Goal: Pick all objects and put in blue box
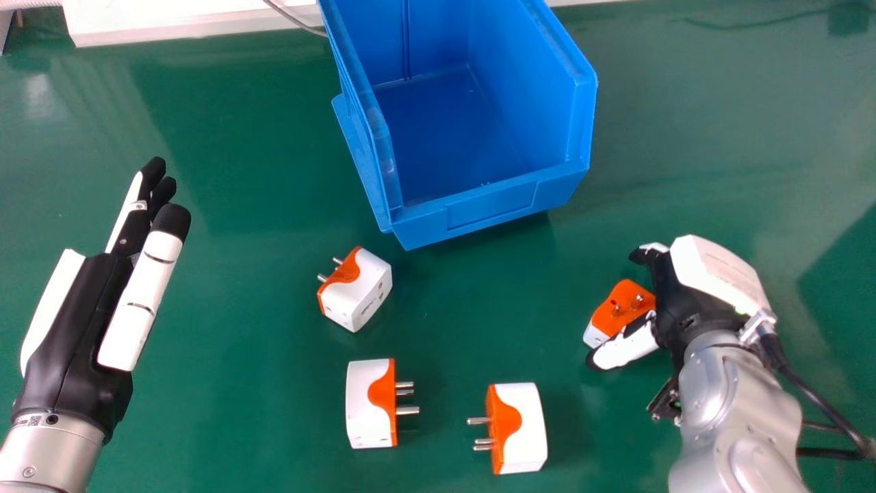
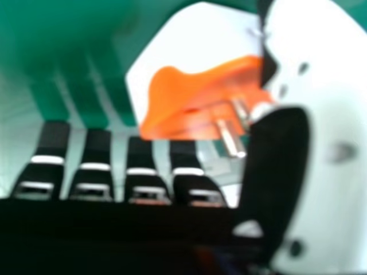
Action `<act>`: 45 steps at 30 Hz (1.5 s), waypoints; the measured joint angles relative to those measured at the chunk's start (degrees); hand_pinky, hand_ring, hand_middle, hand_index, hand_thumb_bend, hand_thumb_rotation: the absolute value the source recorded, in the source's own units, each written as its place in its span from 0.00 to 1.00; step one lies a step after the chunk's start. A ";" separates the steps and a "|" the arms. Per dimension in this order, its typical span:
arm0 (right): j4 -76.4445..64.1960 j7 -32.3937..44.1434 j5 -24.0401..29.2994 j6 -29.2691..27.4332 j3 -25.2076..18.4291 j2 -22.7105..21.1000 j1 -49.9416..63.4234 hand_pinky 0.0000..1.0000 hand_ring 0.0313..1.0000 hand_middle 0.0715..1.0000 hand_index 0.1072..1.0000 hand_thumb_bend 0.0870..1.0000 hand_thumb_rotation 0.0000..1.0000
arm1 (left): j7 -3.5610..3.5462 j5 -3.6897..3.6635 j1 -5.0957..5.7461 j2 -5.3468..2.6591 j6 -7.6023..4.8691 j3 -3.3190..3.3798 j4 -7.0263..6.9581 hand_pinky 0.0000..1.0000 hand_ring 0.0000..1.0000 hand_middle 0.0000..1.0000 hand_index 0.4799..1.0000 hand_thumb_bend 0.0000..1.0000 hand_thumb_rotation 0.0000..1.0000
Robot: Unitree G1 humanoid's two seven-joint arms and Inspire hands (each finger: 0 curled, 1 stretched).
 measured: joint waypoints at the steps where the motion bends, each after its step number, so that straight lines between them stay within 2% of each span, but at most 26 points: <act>1: -0.12 0.32 0.05 -0.07 0.06 -0.24 -0.02 0.55 0.69 0.72 0.77 0.54 0.02 | 0.01 0.00 0.05 0.00 0.21 0.03 -0.25 1.00 1.00 1.00 1.00 0.57 1.00; 3: -0.47 0.86 0.04 -0.17 0.18 -0.74 -0.01 0.36 0.58 0.63 0.71 0.52 0.01 | 0.01 0.00 0.18 -0.01 0.63 0.03 -0.74 1.00 1.00 1.00 1.00 0.57 1.00; 5: -0.75 1.40 0.00 -0.50 0.29 -1.49 -0.01 0.25 0.51 0.57 0.67 0.51 0.01 | 0.01 0.00 0.27 -0.01 1.07 0.03 -1.21 1.00 1.00 1.00 1.00 0.57 1.00; 10: -1.01 1.91 -0.67 -0.77 0.69 -3.24 -0.57 0.11 0.43 0.50 0.65 0.49 0.00 | 0.00 -0.36 0.45 -0.04 2.10 0.04 -2.57 1.00 1.00 1.00 1.00 0.58 1.00; 18: -0.53 4.03 -2.25 -2.17 2.77 -6.25 -1.76 0.08 0.40 0.48 0.64 0.48 0.00 | 0.02 -0.92 0.57 -0.04 3.54 0.04 -3.55 1.00 1.00 1.00 1.00 0.58 1.00; 21: -0.06 4.93 -2.10 -2.97 3.00 -6.79 -1.68 0.08 0.40 0.47 0.64 0.48 0.00 | 0.05 -0.95 0.57 -0.02 3.70 0.05 -3.87 1.00 1.00 1.00 1.00 0.58 1.00; 25: 0.04 4.65 -2.19 -4.32 3.03 -6.98 -1.33 0.08 0.39 0.47 0.63 0.48 0.00 | 0.04 -1.02 0.52 0.01 4.55 0.09 -4.50 1.00 1.00 1.00 1.00 0.58 1.00; 26: 0.06 4.50 -2.18 -4.63 3.01 -7.13 -1.21 0.09 0.39 0.47 0.59 0.48 0.00 | 0.04 -1.04 0.49 0.01 4.75 0.09 -4.54 1.00 1.00 1.00 1.00 0.58 1.00; 32: 0.37 3.01 -2.10 -6.78 2.50 -7.71 -0.45 0.10 0.38 0.47 0.49 0.47 0.00 | 0.08 -1.04 0.45 0.01 5.69 0.16 -5.08 1.00 1.00 1.00 1.00 0.58 1.00; 45: 0.43 -1.63 -1.33 -8.52 1.19 -6.34 1.91 0.13 0.38 0.46 0.44 0.47 0.00 | 0.15 -1.04 -0.04 0.01 6.86 0.23 -5.56 1.00 1.00 1.00 1.00 0.56 1.00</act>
